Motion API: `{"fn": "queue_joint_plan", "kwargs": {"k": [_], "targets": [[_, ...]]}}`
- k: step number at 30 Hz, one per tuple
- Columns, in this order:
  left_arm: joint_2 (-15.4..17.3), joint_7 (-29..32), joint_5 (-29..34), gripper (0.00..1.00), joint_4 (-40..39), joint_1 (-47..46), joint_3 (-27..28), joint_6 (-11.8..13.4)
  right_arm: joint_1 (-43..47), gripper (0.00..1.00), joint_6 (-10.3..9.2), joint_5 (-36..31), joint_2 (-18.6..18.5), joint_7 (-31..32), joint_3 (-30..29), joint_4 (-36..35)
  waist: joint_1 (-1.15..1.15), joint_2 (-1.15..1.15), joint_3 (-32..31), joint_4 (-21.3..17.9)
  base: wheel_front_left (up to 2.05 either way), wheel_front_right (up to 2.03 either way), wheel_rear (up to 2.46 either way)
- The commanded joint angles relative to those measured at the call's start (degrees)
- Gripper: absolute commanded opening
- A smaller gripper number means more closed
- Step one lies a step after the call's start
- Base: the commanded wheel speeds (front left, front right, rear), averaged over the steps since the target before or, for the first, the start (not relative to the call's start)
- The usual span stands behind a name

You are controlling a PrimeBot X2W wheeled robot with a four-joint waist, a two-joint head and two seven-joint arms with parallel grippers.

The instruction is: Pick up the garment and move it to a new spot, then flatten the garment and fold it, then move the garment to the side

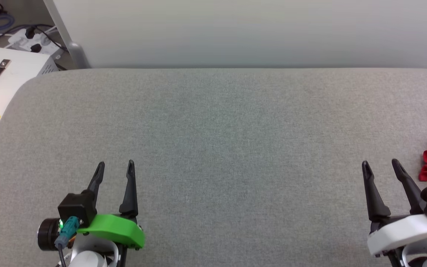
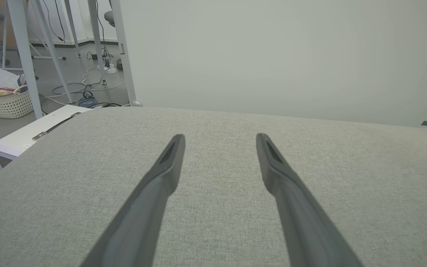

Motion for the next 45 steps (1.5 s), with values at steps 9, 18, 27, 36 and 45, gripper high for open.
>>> {"fn": "queue_joint_plan", "kwargs": {"k": [9, 18, 27, 36, 45], "targets": [[0.8, -0.24, -0.45, 1.0, 1.57, 3.32, -0.8, -0.27, 6.23, 1.0, -0.04, -2.33, 2.18, 3.67, -0.93, -7.18, 0.01, 0.0, -3.42, -1.43, 0.0, 0.0, 0.0], [0.89, 0.18, -0.87, 1.0, 1.65, 3.71, -1.17, 0.0, 7.29, 1.0, -0.04, -3.33, 2.86, 5.11, -0.54, -9.86, 0.01, 0.0, -3.86, -1.71, 0.0, 0.0, 0.0], [0.87, 0.31, -1.28, 1.0, 1.88, 3.08, -1.43, 0.13, 7.15, 1.0, -0.04, -3.33, 2.99, 5.44, -0.2, -10.1, 0.01, 0.0, -3.49, -1.55, 0.0, 0.0, 0.0], [0.93, 0.26, -1.31, 1.0, 1.95, 2.48, -1.81, 0.39, 7.12, 1.0, -0.04, -3.28, 3.11, 5.59, -0.1, -9.97, 0.01, 0.0, -3.12, -1.39, 0.0, 0.0, 0.0], [0.53, 0.13, -1.45, 0.0, 2.04, 2.83, -1.93, 0.12, 6.63, 0.0, 0.0, -3.02, 3.17, 5.57, -0.1, -9.74, 0.01, 0.0, -3.26, -1.35, 0.0, 0.0, 0.0]]}}
